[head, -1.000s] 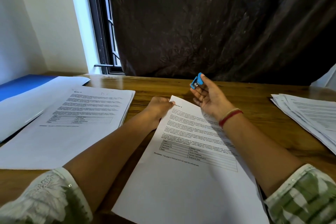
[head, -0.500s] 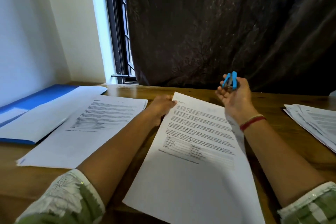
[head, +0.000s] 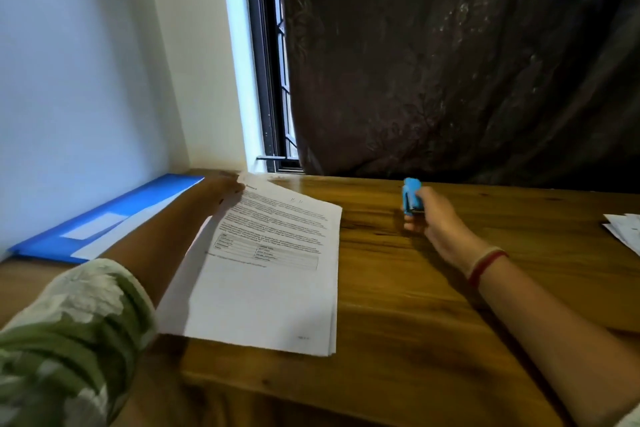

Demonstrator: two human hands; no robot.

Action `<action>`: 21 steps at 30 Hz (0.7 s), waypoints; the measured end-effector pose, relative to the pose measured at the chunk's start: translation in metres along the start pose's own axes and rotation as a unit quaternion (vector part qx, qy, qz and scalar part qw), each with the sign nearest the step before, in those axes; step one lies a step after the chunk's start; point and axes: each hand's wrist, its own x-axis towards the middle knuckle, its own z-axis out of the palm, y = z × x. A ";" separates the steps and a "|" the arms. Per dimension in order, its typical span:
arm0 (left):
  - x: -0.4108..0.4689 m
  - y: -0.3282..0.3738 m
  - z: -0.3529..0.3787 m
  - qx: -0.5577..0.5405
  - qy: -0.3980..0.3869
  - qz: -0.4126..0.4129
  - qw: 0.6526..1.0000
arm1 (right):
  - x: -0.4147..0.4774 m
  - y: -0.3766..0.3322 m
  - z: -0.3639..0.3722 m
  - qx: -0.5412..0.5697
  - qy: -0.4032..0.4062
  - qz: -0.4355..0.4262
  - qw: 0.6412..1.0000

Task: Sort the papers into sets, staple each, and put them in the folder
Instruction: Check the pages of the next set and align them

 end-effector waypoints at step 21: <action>0.011 -0.034 0.023 0.095 0.207 0.154 0.962 | -0.068 0.036 0.090 -0.232 -0.187 -0.195 0.934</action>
